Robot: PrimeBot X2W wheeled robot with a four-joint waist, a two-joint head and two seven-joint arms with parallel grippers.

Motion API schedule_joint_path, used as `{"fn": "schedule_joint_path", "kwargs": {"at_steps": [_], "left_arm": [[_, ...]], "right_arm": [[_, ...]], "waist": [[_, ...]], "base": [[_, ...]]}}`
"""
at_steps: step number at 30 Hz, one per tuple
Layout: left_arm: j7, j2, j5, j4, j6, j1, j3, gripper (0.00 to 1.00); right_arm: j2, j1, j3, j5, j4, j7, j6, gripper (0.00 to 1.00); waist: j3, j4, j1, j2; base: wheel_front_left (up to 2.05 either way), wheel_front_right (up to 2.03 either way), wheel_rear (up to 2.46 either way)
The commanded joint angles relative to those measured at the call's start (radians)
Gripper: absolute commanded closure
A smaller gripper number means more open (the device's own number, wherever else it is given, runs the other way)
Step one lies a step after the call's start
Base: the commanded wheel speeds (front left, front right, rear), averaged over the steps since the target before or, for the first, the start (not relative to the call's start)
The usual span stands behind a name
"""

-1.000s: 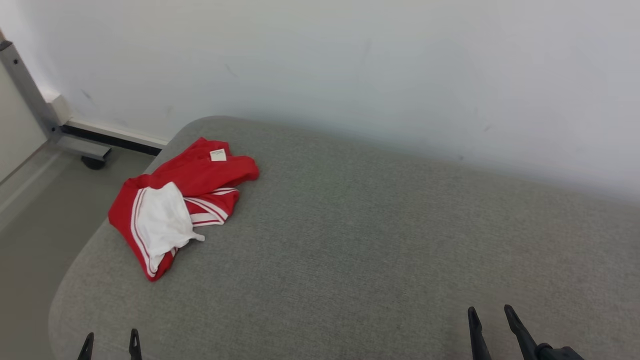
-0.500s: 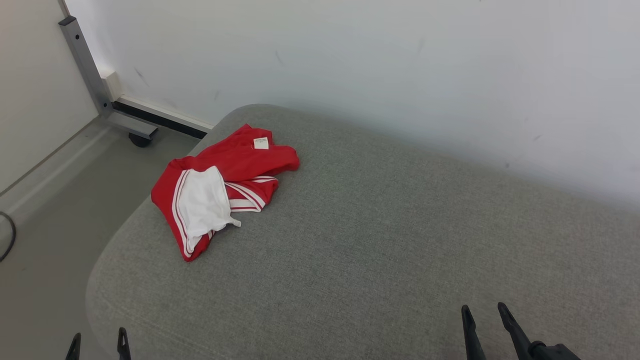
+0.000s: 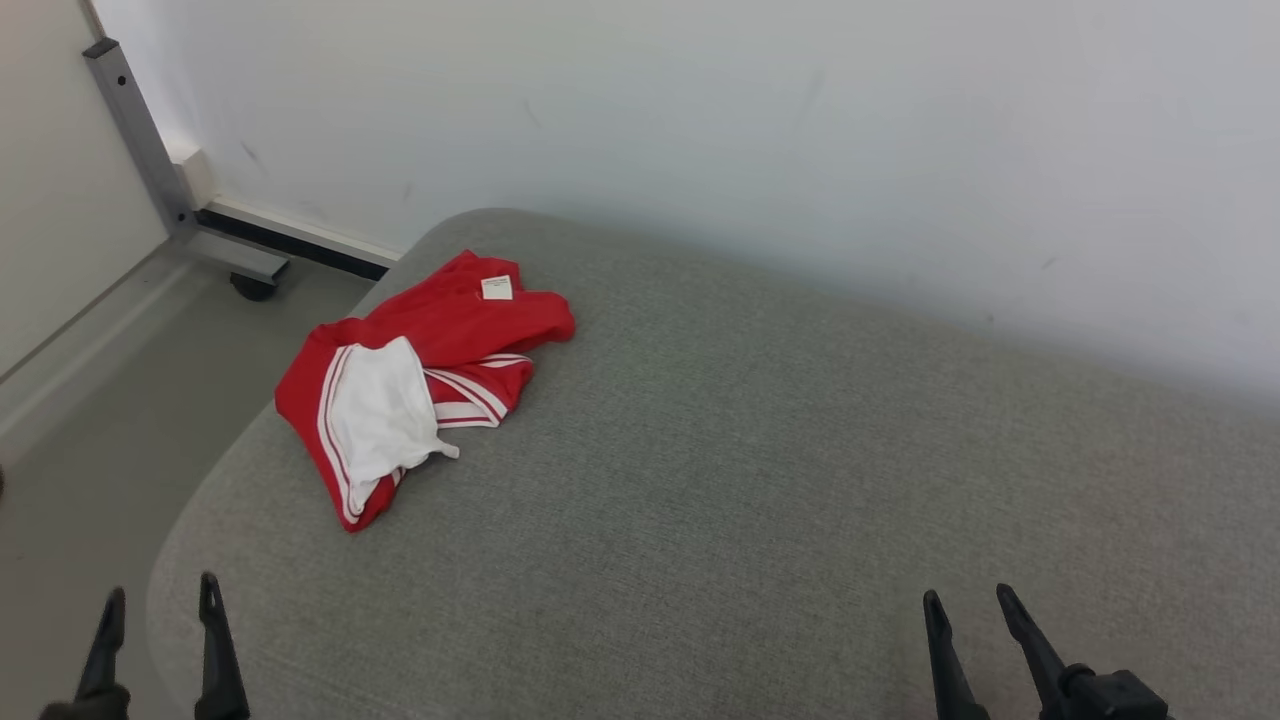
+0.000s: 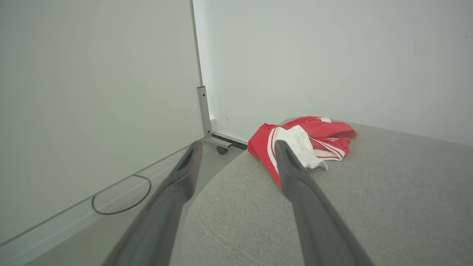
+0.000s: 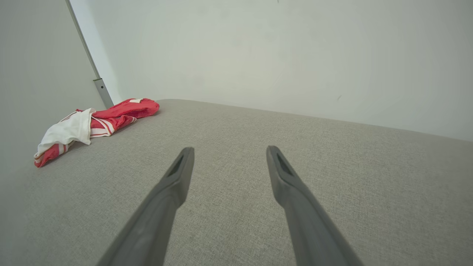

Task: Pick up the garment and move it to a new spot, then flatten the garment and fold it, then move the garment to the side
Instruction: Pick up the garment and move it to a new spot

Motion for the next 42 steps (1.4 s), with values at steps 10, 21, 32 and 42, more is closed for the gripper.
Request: {"fn": "schedule_joint_path", "kwargs": {"at_steps": [10,21,32,42], "left_arm": [[0.001,0.061,-0.088,0.043,-0.037,-0.315,0.046,0.00],[0.081,0.197,-0.153,0.237,-0.052,-0.636,0.098,0.00],[0.187,0.314,-0.164,0.583,-0.076,-0.768,0.086,0.00],[0.457,0.355,-0.196,0.859,-0.069,-0.849,0.063,0.00]], "right_arm": [[-0.054,-0.095,0.015,-0.013,-0.050,0.000,-0.002,0.00],[-0.083,-0.178,-0.013,-0.016,-0.171,0.000,-0.002,0.00],[-0.083,-0.189,-0.035,-0.015,-0.241,0.002,-0.002,0.00],[-0.087,-0.191,-0.037,-0.025,-0.257,0.014,-0.002,0.00]], "waist": [[0.193,-0.232,0.0000,0.0000],[0.385,-0.422,0.0000,0.0000],[0.455,-0.495,0.0000,0.0000],[0.465,-0.485,0.0000,0.0000]], "base": [[0.00,0.00,0.00],[0.00,0.00,0.00],[0.00,0.00,0.00],[0.00,0.00,0.00]]}}
